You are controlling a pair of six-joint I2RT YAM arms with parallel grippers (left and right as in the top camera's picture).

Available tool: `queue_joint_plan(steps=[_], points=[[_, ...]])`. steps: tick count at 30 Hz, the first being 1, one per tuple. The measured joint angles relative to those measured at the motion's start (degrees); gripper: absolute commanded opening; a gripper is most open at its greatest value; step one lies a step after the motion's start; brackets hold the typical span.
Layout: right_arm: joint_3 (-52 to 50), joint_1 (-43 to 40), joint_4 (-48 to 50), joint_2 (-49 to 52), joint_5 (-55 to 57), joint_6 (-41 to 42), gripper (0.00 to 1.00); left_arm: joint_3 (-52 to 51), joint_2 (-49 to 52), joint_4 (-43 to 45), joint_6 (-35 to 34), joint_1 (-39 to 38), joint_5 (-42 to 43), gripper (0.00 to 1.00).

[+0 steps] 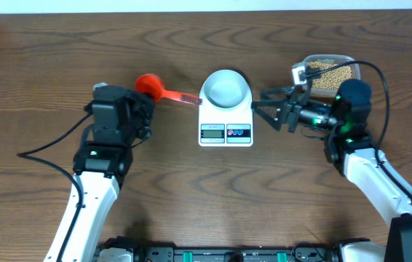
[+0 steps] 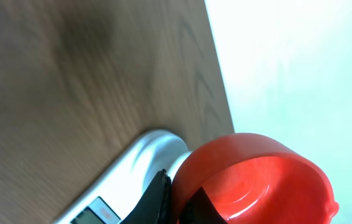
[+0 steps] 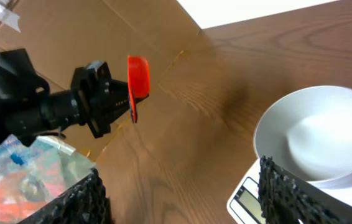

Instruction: Scoop item into bowl and weigh 50g on scale

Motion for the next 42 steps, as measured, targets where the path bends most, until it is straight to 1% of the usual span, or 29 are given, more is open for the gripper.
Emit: queue_joint_plan(steps=[5, 10, 13, 21, 27, 42], points=[[0.0, 4.3, 1.5, 0.0, 4.2, 0.3, 0.68, 0.0, 0.7, 1.6, -2.1, -4.3, -1.8, 0.07], [0.0, 8.5, 2.1, 0.0, 8.3, 0.4, 0.66, 0.0, 2.8, 6.3, -3.1, -7.9, -2.6, 0.07], [0.0, 9.6, 2.2, 0.0, 10.1, 0.4, 0.63, 0.0, 3.8, 7.6, -3.5, -9.6, -2.8, 0.07], [0.0, 10.4, 2.4, 0.0, 12.0, 0.8, 0.49, 0.0, 5.4, 9.9, -3.7, -11.9, -3.0, 0.07], [0.0, 10.6, 2.4, 0.0, 12.3, 0.8, 0.43, 0.0, 6.0, 11.9, -3.7, -14.1, -3.0, 0.07], [0.0, 11.3, 2.4, 0.0, 12.4, 0.9, 0.28, 0.0, 7.3, 12.2, -3.7, -16.8, -3.0, 0.07]])
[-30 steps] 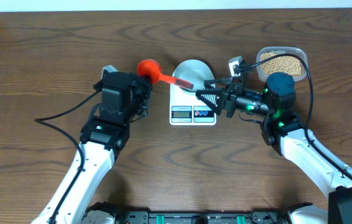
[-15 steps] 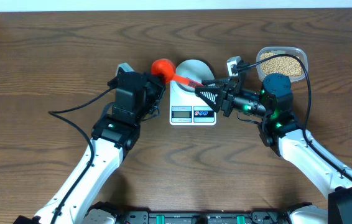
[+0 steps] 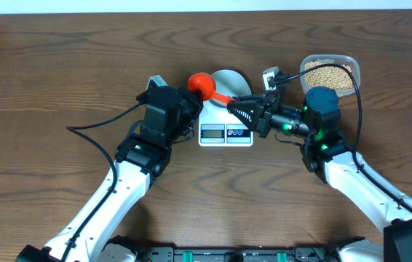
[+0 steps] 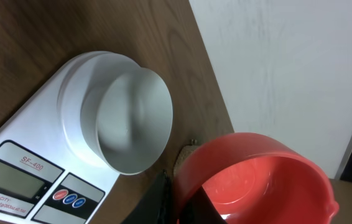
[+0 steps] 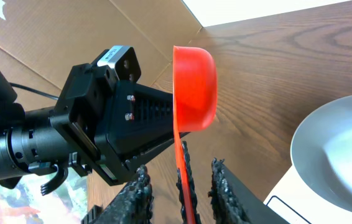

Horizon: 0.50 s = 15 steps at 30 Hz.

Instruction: Scoop item into bowl and weigh 50g on scale

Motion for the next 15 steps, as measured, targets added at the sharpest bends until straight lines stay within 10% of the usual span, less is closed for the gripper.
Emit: queue_joint_plan(steps=[15], points=[[0.0, 0.0, 0.0, 0.0, 0.0, 0.0, 0.20, 0.0, 0.0, 0.3, 0.0, -0.7, 0.0, 0.07]])
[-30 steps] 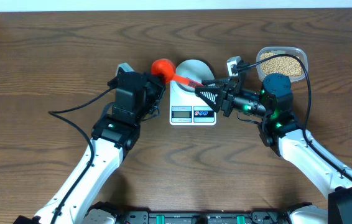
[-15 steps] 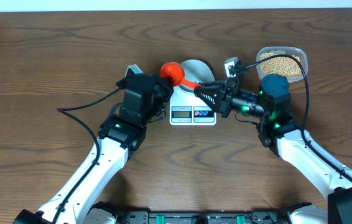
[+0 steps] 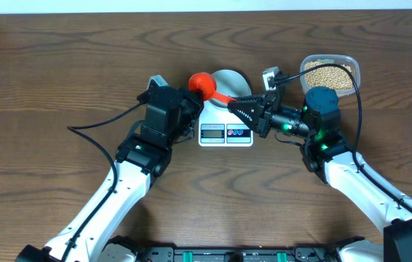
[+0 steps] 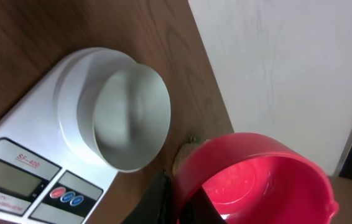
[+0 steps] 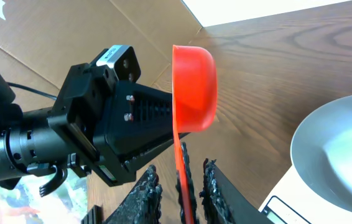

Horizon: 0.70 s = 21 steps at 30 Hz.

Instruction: Scoop item into bowl and weigh 50g on scale

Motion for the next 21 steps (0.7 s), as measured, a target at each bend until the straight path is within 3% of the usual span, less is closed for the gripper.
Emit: queue_joint_plan(steps=[21], points=[[0.0, 0.0, 0.2, 0.0, 0.0, 0.0, 0.08, 0.0, 0.0, 0.0, 0.0, -1.6, 0.0, 0.07]])
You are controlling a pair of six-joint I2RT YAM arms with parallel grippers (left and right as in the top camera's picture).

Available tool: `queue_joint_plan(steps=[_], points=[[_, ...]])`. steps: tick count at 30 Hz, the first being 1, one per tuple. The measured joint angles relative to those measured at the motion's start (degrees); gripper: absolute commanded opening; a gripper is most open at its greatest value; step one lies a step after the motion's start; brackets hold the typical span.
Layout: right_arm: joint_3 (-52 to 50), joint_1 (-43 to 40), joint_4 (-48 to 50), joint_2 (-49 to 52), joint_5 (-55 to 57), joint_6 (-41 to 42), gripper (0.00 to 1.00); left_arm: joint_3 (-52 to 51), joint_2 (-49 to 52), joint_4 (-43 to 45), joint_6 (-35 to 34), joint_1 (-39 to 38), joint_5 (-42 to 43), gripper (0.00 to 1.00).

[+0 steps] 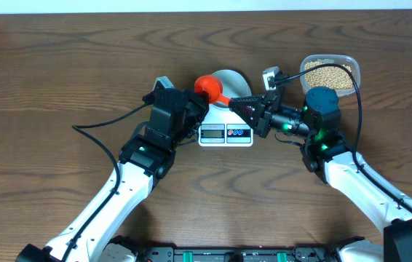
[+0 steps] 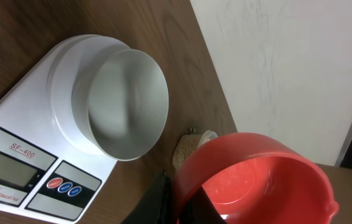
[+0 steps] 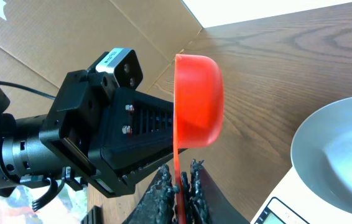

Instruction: Scoop item into bowl and weigh 50g on scale

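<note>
The red scoop hangs above the left rim of the white bowl, which sits on the white scale. My left gripper is shut on the scoop by its cup, which is empty. My right gripper comes in from the right. In the right wrist view its fingers press both sides of the scoop's thin handle. The bowl is empty.
A clear tub of beige beans stands at the back right, behind my right arm. The left arm's black cable trails across the table. Cardboard lies beyond the table's edge. The scale's display faces the front.
The right gripper's fingers stood slightly apart either side of the scoop's handle and are now shut on it. The left gripper and scoop have shifted a little to the right.
My left gripper held the scoop left of the scale, with the right gripper wide open to the right of it. Then the scoop was over the bowl's left rim, its handle between the open right fingers. Those fingers narrowed and now grip the handle.
</note>
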Motion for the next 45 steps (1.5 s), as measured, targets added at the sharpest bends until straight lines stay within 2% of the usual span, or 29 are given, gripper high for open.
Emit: queue_joint_plan(steps=[7, 15, 18, 19, 20, 22, 32, 37, 45], points=[[0.0, 0.0, 0.2, 0.0, 0.0, 0.0, 0.01, 0.0, 0.0, 0.0, 0.0, 0.0, 0.0, 0.07], [0.0, 0.0, 0.7, 0.0, 0.0, 0.0, 0.01, 0.0, 0.0, 0.0, 0.0, 0.0, 0.0, 0.08], [0.0, 0.0, 0.8, 0.0, 0.0, 0.0, 0.01, 0.0, 0.0, -0.1, -0.1, 0.0, 0.0, 0.17], [0.0, 0.0, 1.0, 0.0, 0.1, -0.1, 0.01, 0.0, 0.0, -0.1, -0.2, 0.0, 0.0, 0.17], [0.0, 0.0, 1.0, 0.0, 0.2, -0.3, 0.01, 0.0, 0.0, -0.1, -0.3, 0.0, 0.0, 0.23], [0.0, 0.0, 1.0, 0.0, 0.3, -1.0, 0.01, 0.0, 0.0, -0.1, -0.4, 0.0, 0.0, 0.26], [0.0, 0.0, -0.1, 0.0, 3.0, -5.8, 0.01, 0.0, 0.0, -0.1, 0.1, 0.0, 0.0, 0.28], [0.0, -0.1, -2.5, 0.0, 7.1, -7.5, 0.01, 0.0, 0.0, -0.1, 0.6, 0.0, -0.1, 0.36], [0.0, -2.3, -3.0, 0.0, 8.9, -10.1, 0.01, 0.0, 0.0, -0.1, 5.9, 0.0, -1.3, 0.43]])
